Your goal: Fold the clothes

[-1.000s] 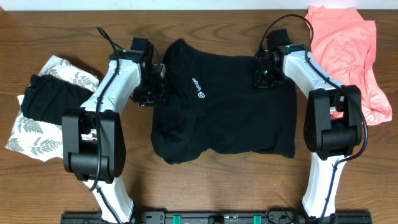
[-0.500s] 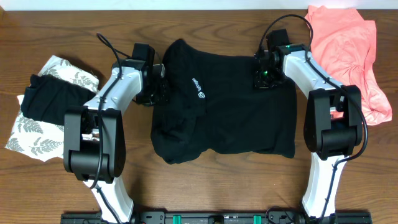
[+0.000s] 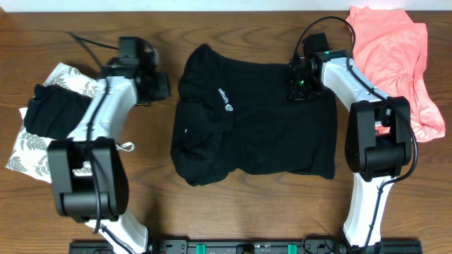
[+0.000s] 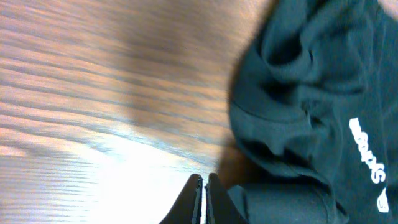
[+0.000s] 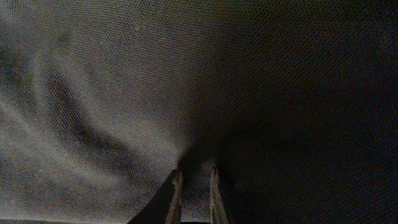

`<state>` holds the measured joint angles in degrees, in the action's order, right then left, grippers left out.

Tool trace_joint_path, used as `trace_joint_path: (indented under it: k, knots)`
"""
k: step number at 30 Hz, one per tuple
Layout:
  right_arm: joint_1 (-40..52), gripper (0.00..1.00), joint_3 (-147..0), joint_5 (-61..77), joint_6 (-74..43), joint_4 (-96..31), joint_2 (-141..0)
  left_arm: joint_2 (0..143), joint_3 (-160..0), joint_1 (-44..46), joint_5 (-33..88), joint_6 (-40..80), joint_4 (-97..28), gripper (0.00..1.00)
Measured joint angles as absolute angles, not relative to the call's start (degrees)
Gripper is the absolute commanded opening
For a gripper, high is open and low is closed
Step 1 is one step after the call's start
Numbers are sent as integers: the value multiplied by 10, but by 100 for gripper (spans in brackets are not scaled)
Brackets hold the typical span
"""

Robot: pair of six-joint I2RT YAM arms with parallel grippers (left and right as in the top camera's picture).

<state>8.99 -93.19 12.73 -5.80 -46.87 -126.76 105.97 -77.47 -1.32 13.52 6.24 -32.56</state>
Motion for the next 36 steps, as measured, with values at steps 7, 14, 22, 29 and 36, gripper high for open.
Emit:
trace_joint_path:
  k: [7,14,22,29,36]
  knots:
    - [90,17,-932,128,-58,-470,-1267,1054,-773,-20,214,77,-401,53]
    - [90,17,-932,128,-58,-471,-1268,1054,-772,-11,255,129,-382,56]
    - [90,17,-932,128,-58,-471,-1268,1067,-760,13,271,153,-372,56]
    - [90,16,-932,128,-58,-471,-1267,1101,-738,41,273,157,-339,56]
    - [90,16,-932,128,-58,-471,-1267,1127,-737,41,272,163,-315,30]
